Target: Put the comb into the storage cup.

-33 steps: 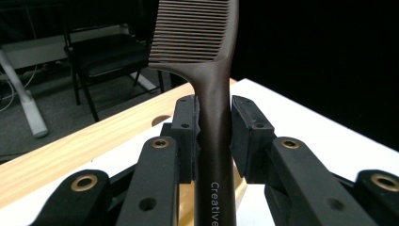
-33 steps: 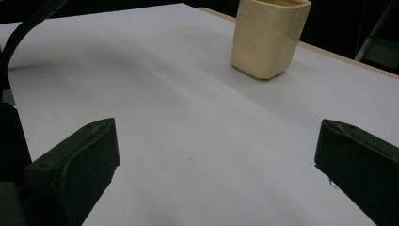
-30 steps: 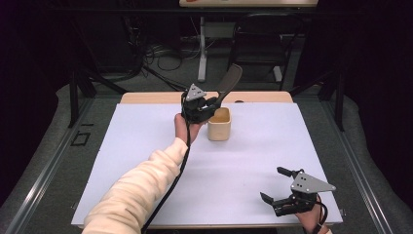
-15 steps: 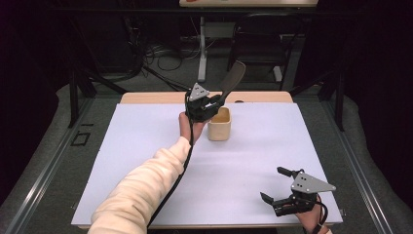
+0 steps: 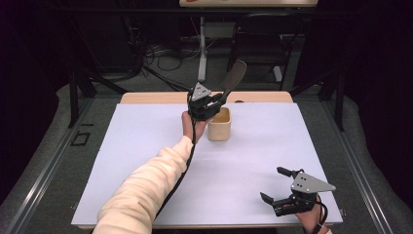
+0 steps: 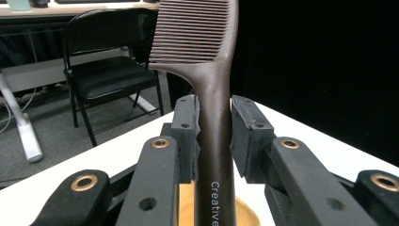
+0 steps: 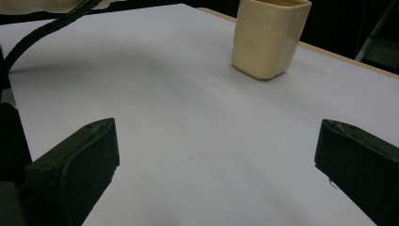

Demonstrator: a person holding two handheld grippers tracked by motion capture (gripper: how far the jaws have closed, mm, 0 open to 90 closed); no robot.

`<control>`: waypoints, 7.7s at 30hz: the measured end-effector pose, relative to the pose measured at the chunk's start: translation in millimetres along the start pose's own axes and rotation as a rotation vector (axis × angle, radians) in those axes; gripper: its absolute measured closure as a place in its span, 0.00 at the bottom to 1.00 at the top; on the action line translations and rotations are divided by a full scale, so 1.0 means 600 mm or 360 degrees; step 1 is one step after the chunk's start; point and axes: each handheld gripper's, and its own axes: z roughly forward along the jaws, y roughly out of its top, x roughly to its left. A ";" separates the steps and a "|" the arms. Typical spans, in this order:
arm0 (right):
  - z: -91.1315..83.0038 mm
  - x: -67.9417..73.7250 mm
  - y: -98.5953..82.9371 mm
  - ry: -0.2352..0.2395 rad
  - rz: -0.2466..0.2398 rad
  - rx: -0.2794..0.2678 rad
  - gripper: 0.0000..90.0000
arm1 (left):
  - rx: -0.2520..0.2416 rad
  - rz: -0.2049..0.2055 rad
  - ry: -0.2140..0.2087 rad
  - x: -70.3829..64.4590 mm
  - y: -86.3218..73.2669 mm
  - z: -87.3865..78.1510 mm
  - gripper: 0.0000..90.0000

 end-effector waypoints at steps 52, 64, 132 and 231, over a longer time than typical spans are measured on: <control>-0.001 -0.001 -0.001 0.0008 -0.0003 0.0005 0.00 | -0.0096 -0.0068 -0.0018 0.024 -0.065 0.038 0.81; -0.001 -0.001 -0.001 0.0006 -0.0005 0.0005 0.00 | -0.0048 -0.0027 -0.0050 0.025 -0.069 0.029 0.81; 0.000 0.000 -0.001 0.0009 -0.0001 0.0018 0.00 | 0.0320 0.0210 0.0008 0.005 -0.074 0.035 0.80; -0.003 0.003 -0.006 -0.0003 0.0013 0.0064 0.00 | 0.0592 0.0198 0.0166 0.026 -0.095 -0.285 0.00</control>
